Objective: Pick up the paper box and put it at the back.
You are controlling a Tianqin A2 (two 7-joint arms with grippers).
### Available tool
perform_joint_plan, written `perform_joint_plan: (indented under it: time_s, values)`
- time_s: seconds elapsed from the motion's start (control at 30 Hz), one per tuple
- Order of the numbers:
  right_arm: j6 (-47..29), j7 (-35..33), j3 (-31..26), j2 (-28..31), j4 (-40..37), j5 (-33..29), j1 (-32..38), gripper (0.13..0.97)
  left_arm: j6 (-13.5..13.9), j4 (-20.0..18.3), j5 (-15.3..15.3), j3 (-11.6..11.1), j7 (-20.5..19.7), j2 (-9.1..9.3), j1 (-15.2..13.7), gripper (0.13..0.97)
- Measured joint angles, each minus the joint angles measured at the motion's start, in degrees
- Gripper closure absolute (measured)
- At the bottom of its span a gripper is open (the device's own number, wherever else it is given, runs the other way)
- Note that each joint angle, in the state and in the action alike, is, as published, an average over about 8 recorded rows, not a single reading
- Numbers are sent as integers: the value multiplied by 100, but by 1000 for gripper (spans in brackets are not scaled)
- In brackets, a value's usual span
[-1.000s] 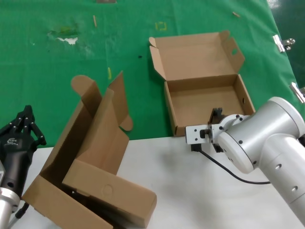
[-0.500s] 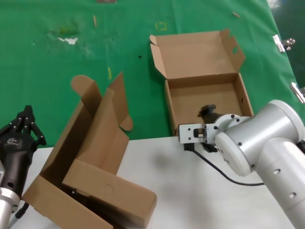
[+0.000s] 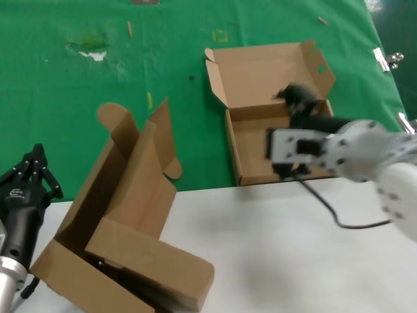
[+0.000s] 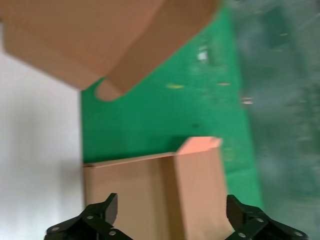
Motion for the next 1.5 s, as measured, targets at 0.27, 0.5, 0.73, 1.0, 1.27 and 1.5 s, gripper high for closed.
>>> perform_joint_plan:
  time_s: [0.27, 0.5, 0.73, 1.0, 1.27, 1.5]
  values:
    - [558, -27, 1230, 575, 911, 1192, -491, 293, 0, 0, 0, 0, 0, 0, 0, 957]
    - [1904, -592, 2416, 1027, 1037, 2749, -1359, 221, 0, 0, 0, 0, 0, 0, 0, 957]
    - [2364, -787, 2567, 1019, 926, 3243, -1589, 163, 0, 0, 0, 0, 0, 0, 0, 952]
    - [2816, -962, 2475, 876, 675, 3723, -1738, 134, 0, 0, -1, 0, 0, 0, 0, 924]
    - [3341, -1173, 2394, 721, 398, 4282, -1920, 129, 0, 0, -1, 0, 0, 0, 0, 849]
    - [3804, -1356, 2322, 585, 153, 4776, -2081, 129, 0, 0, 0, 0, 0, 0, 0, 724]
